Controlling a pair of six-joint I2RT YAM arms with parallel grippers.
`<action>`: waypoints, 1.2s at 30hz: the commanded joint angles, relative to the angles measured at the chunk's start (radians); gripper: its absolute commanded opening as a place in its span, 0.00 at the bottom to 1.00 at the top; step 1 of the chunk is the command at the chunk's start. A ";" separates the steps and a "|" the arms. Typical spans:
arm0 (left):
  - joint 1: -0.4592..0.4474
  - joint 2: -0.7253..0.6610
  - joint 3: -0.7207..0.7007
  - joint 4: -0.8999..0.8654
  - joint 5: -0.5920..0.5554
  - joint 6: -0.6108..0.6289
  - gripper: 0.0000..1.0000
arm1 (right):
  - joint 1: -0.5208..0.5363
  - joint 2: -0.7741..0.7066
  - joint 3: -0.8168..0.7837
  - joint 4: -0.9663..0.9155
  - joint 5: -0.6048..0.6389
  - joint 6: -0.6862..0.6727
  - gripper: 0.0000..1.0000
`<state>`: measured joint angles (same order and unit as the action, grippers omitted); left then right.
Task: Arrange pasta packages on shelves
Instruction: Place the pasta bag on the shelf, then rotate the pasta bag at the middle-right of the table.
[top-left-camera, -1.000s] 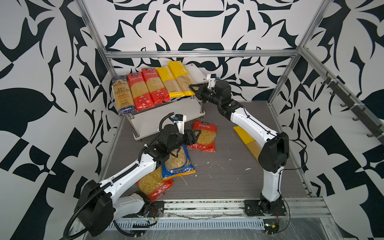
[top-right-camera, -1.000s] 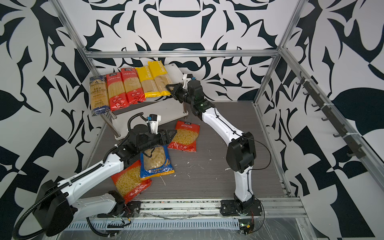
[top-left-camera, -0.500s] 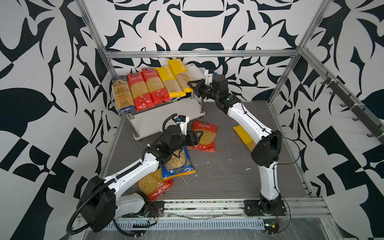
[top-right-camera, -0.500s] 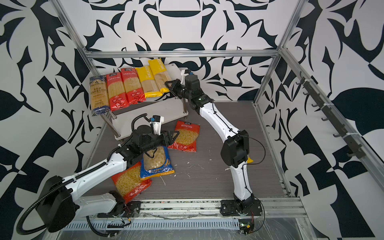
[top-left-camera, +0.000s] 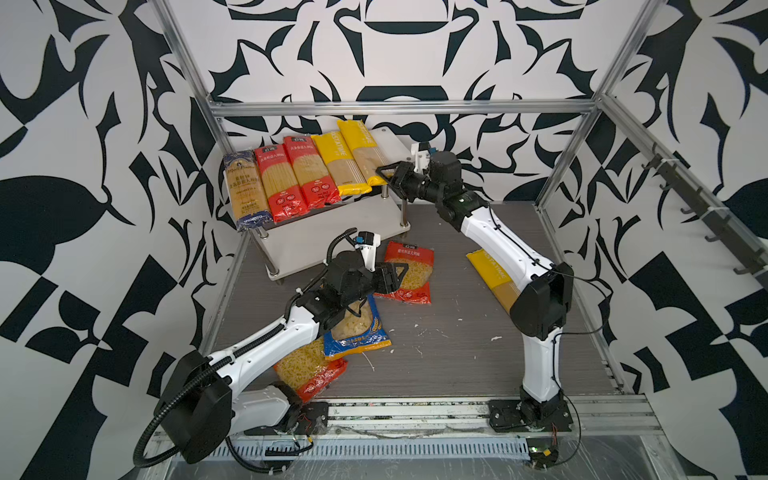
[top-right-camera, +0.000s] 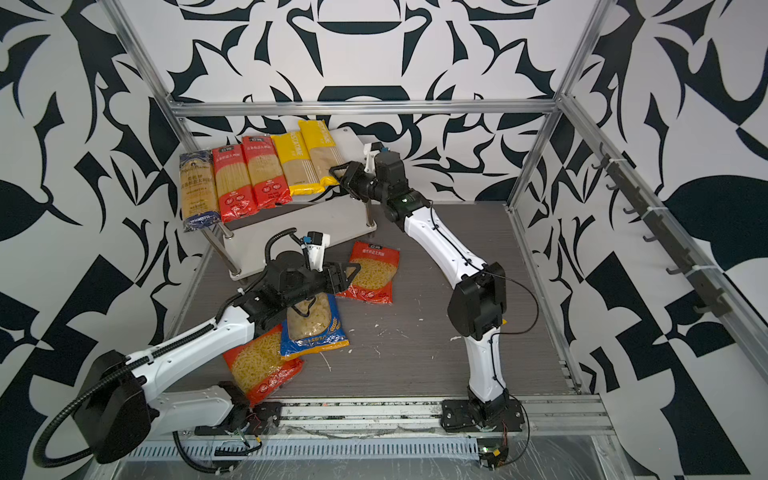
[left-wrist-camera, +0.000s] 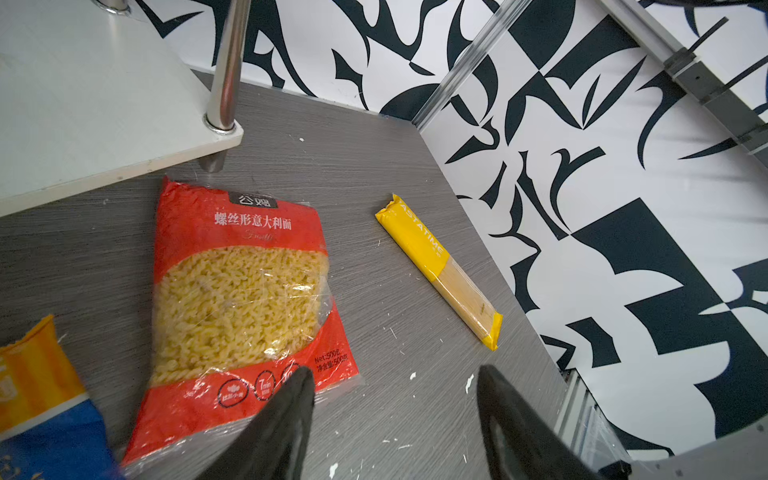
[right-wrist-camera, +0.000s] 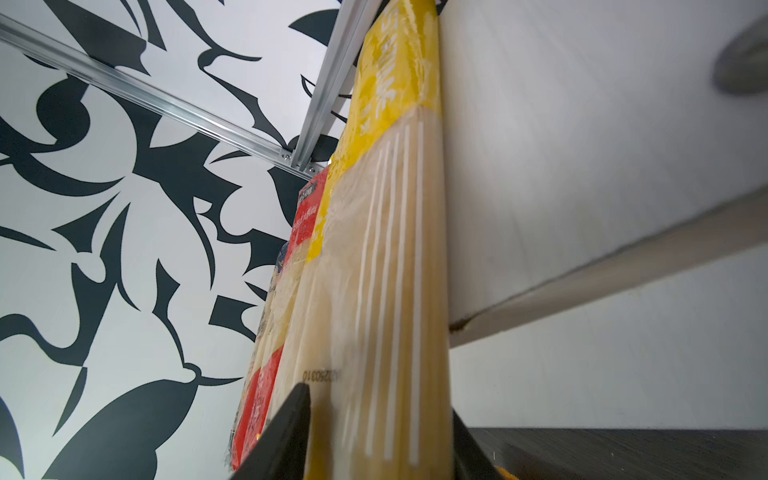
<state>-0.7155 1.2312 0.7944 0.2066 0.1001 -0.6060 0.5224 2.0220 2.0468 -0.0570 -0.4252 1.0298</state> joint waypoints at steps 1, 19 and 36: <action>-0.013 0.018 0.028 0.029 -0.005 -0.006 0.66 | -0.018 -0.046 -0.002 0.029 -0.031 -0.011 0.31; -0.032 0.036 0.044 0.036 -0.011 -0.005 0.66 | -0.015 -0.101 -0.056 0.020 -0.045 -0.084 0.46; -0.155 0.393 0.168 0.161 -0.042 0.050 0.72 | -0.549 -0.545 -0.821 -0.397 0.032 -0.474 0.66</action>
<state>-0.8551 1.5597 0.9154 0.3111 0.0738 -0.5732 0.0277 1.4837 1.2747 -0.2962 -0.5205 0.7307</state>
